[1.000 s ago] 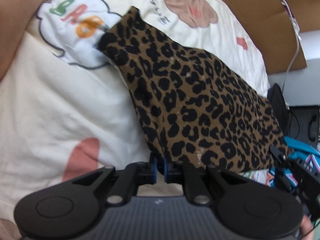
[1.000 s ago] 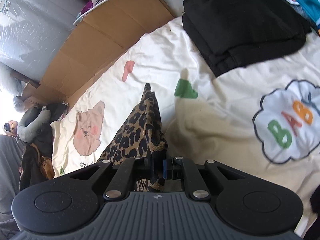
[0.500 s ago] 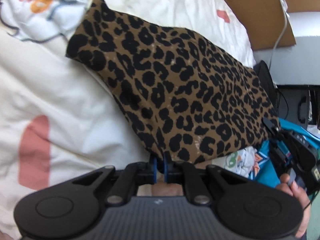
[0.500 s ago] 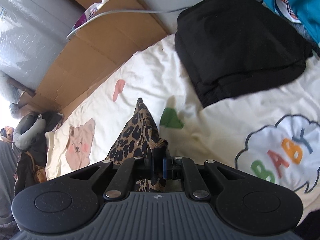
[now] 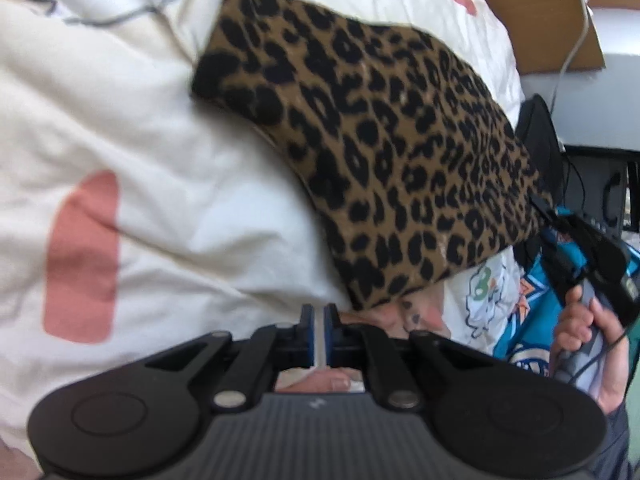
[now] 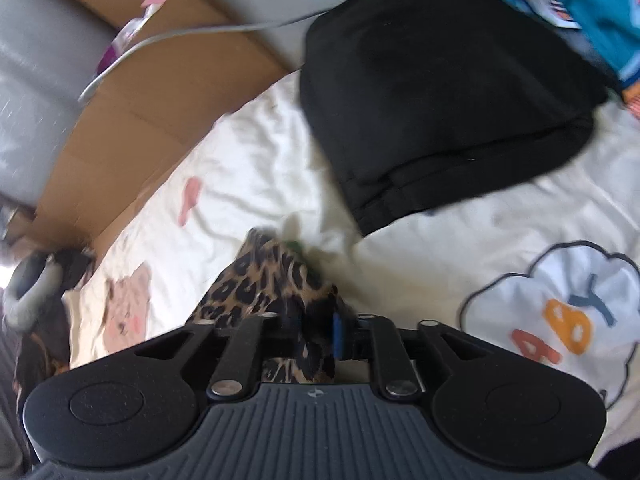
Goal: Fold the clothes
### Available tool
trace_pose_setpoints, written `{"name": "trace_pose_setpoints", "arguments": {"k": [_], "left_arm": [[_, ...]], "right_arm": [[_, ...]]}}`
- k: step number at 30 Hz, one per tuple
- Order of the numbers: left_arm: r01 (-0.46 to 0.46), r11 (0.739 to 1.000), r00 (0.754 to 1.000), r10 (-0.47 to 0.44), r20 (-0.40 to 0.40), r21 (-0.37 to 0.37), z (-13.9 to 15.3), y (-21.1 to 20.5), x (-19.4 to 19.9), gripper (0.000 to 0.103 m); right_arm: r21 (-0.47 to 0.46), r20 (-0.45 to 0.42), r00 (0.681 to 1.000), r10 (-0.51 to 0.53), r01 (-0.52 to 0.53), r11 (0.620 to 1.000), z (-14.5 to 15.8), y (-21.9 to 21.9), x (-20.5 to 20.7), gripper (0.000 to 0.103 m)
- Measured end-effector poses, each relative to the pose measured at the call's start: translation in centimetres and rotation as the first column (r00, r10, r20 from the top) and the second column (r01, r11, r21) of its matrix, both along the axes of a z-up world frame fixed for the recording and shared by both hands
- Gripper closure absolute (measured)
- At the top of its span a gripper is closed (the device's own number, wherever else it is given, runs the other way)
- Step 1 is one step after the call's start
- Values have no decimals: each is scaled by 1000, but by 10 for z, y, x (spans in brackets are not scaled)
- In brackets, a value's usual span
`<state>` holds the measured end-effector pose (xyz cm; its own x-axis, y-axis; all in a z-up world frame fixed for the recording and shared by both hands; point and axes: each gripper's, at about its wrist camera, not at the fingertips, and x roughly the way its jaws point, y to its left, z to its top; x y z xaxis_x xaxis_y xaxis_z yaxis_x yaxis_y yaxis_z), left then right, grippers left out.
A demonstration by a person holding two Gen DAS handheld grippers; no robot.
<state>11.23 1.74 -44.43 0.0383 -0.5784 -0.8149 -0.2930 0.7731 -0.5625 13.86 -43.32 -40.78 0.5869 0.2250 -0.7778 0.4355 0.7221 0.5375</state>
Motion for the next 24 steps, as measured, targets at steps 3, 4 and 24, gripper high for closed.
{"name": "trace_pose_setpoints", "arguments": {"k": [3,4,24], "left_arm": [[6,1000,1000,-6,27,12,14,11,8,98],[8,1000,999,-9,36,16,20,15,10,97],[262,935,923,-316,221,240,73,-27,121,82]], "right_arm": [[23,-1,999,-54,54,998,-2,-7,-9,55],[31,0,997,-72,72,997,-2,-9,-12,55],[221,51,980,-192,177,959,-36,34,-99,55]]}}
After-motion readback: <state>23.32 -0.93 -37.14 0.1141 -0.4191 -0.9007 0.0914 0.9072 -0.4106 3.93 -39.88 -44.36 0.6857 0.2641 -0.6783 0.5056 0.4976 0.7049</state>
